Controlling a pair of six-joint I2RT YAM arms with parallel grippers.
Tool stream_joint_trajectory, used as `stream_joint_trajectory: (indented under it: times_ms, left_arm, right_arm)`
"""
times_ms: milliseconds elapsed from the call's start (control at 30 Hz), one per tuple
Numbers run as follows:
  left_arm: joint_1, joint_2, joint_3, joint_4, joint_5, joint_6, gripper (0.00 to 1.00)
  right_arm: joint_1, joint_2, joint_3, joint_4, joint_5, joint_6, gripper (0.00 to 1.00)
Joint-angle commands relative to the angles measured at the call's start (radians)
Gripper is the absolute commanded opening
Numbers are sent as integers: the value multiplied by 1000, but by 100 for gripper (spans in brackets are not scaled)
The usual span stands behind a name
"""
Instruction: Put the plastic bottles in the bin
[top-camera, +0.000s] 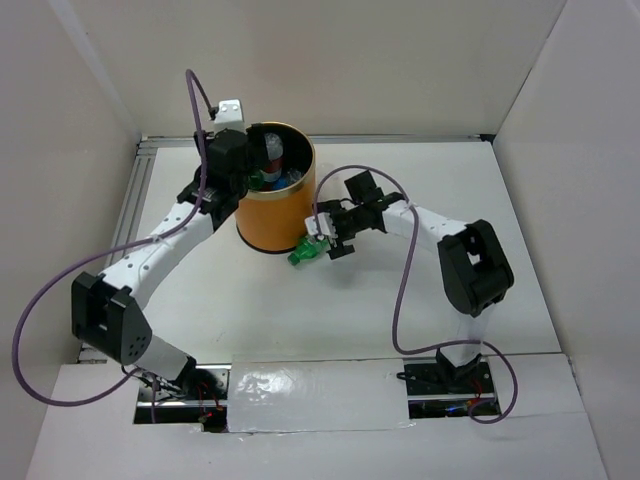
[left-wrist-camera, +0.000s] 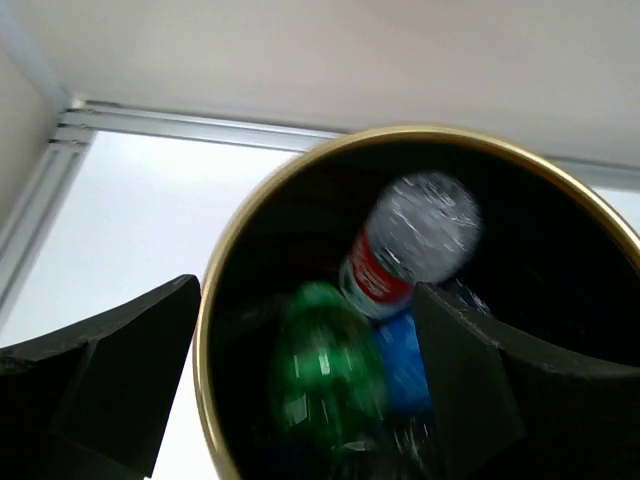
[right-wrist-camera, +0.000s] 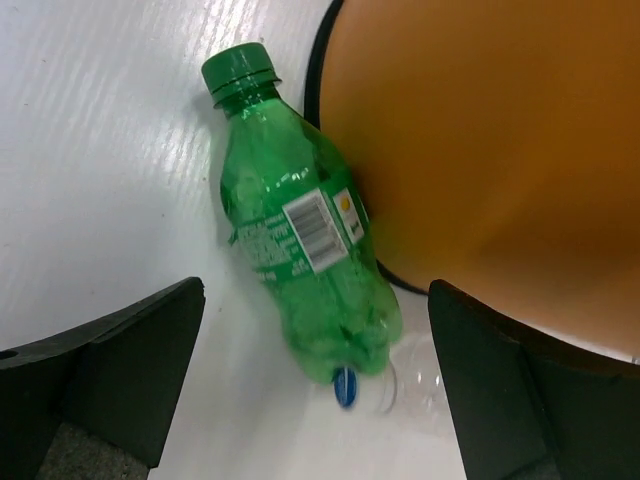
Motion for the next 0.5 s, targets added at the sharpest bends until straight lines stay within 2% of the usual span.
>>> stream_joint_trajectory:
  times_ms: [0, 67, 133, 200, 233, 267, 300, 333, 367, 400, 433, 467]
  left_arm:
    - [-4, -173, -42, -56, 127, -3, 100]
    - [-4, -243, -116, -99, 183, -3, 98]
    - [-15, -369, -201, -112, 241, -3, 96]
    - [-26, -467, -356, -92, 284, -3, 91]
    - [-26, -568, -409, -76, 316, -23, 89]
    - [-26, -616, -512, -58, 336, -23, 86]
    - [-35, -661, -557, -24, 373, -23, 78]
    - [-35, -702, -598, -13, 373, -58, 77]
    - [-44, -772, -673, -1, 384, -67, 75]
    - [-56, -828, -742, 41, 417, -76, 67]
    - [-57, -828, -743, 62, 431, -76, 64]
    - [-57, -848, -799, 80, 445, -86, 62]
  right_arm:
    - [44, 76, 35, 88, 68, -85, 100]
    - [64, 109, 36, 88, 90, -118, 100]
    - [64, 146, 36, 88, 102, -130, 95]
    - [73, 165, 36, 77, 102, -139, 88]
    - [73, 165, 25, 77, 114, -156, 76]
    - [73, 165, 16, 59, 115, -156, 70]
    - [64, 152, 6, 48, 115, -156, 63]
    - [64, 139, -15, 37, 92, -156, 45]
    - [53, 119, -15, 21, 78, -145, 36]
    - [35, 61, -26, -43, 37, -132, 26]
    - [35, 19, -26, -70, 36, -115, 26]
    - [4, -31, -50, -91, -44, -92, 25]
